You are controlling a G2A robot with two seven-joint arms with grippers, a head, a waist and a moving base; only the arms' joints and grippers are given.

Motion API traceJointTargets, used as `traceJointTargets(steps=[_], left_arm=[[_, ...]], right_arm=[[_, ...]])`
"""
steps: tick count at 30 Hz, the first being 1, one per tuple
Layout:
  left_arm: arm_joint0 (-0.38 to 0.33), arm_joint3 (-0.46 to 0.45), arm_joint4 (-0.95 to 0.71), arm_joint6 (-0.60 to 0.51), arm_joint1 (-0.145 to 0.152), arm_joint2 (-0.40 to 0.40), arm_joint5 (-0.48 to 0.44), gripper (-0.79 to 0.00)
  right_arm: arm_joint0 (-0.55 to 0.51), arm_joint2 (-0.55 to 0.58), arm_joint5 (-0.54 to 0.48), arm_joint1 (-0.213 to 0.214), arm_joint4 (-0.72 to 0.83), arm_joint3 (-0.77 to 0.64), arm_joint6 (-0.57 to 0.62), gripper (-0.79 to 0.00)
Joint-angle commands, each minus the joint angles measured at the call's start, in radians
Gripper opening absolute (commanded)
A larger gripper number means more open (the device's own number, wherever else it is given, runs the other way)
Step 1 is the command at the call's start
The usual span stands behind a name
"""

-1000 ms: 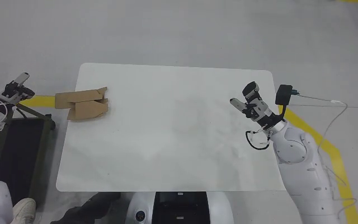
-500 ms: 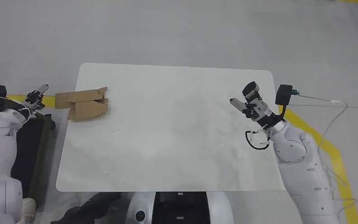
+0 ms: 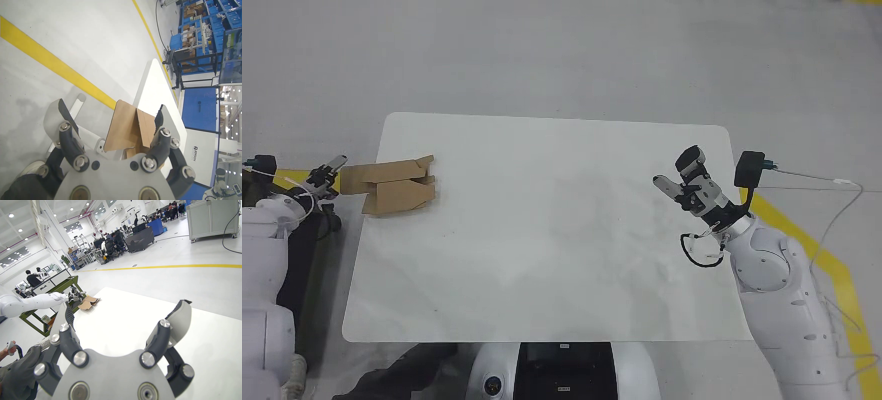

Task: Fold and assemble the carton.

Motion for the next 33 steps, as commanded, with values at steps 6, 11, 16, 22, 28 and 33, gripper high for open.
traceJointTargets(steps=[6, 11, 16, 22, 28, 33], left_arm=[[-0.018, 0.017, -0.006, 0.003, -0.011, 0.005, 0.022, -0.339], [-0.029, 0.029, -0.014, -0.007, -0.016, 0.005, 0.04, -0.489], [-0.038, 0.038, -0.027, -0.048, -0.017, 0.003, 0.044, -0.551], [-0.045, 0.048, -0.069, -0.112, -0.01, -0.018, 0.021, -0.619], [-0.048, 0.042, -0.127, -0.218, 0.006, -0.049, -0.015, -0.785], [-0.046, 0.026, -0.179, -0.306, 0.016, -0.073, -0.033, -0.785]], right_arm=[[0.0, 0.0, 0.0, 0.0, 0.0, 0.0, 0.0, 0.0], [0.0, 0.0, 0.0, 0.0, 0.0, 0.0, 0.0, 0.0], [0.0, 0.0, 0.0, 0.0, 0.0, 0.0, 0.0, 0.0], [0.0, 0.0, 0.0, 0.0, 0.0, 0.0, 0.0, 0.0], [0.0, 0.0, 0.0, 0.0, 0.0, 0.0, 0.0, 0.0], [0.0, 0.0, 0.0, 0.0, 0.0, 0.0, 0.0, 0.0]])
